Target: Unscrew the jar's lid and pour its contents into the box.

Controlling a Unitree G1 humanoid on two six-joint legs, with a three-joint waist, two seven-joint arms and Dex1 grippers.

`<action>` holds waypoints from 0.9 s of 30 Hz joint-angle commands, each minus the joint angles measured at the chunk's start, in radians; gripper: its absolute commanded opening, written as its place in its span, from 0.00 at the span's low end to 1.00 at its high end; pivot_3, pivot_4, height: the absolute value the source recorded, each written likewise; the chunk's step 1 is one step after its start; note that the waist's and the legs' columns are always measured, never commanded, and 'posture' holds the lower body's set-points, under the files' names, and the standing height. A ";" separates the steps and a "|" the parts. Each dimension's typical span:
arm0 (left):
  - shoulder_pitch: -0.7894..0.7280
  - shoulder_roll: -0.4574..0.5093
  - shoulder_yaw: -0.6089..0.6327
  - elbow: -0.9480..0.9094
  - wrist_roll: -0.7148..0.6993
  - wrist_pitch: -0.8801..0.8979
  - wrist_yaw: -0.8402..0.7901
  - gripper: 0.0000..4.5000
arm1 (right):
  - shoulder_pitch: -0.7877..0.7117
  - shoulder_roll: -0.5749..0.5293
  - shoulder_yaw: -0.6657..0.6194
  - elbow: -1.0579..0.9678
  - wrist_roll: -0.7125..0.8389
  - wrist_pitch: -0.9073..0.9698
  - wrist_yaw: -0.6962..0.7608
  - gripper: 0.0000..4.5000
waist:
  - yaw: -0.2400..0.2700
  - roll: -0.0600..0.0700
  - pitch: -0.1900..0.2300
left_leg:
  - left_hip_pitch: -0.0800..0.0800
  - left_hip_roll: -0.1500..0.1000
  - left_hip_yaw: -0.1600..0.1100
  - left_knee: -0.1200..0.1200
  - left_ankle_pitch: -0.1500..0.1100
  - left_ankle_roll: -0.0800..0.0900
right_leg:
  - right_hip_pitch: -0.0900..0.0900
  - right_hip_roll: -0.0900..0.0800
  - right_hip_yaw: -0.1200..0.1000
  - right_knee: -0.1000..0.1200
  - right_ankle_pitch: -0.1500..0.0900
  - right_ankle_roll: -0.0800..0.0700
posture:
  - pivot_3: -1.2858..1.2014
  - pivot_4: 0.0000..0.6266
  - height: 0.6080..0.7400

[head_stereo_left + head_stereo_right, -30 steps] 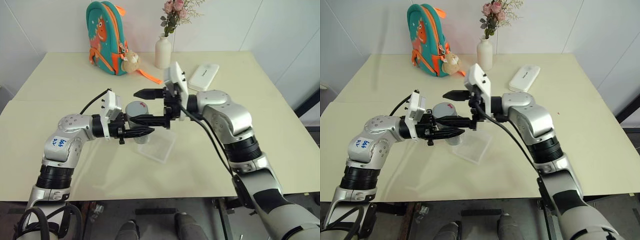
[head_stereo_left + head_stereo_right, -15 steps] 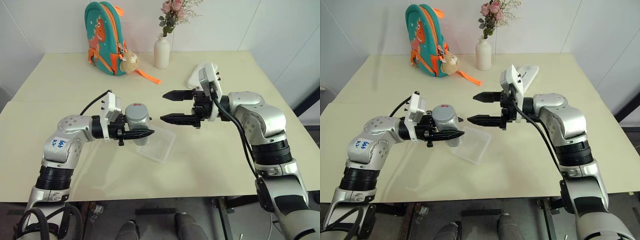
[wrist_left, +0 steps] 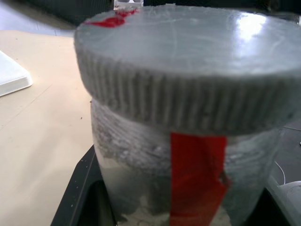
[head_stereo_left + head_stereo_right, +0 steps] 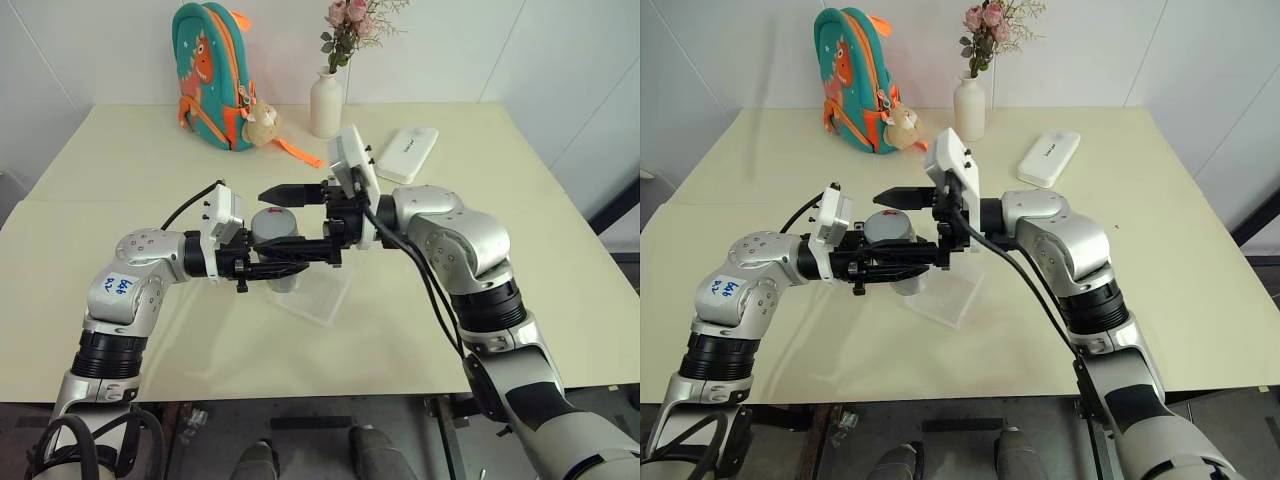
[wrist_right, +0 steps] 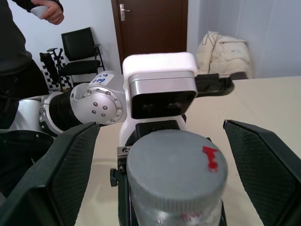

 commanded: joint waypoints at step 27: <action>-0.013 -0.007 0.007 -0.014 -0.014 -0.007 0.001 0.44 | -0.064 -0.016 -0.042 0.106 -0.072 -0.095 0.036 0.99 | -0.001 0.000 0.000 | 0.000 0.000 -0.001 0.000 0.000 0.000 | 0.000 0.000 -0.001 0.001 0.000 0.000 | 0.52 0.24 1.00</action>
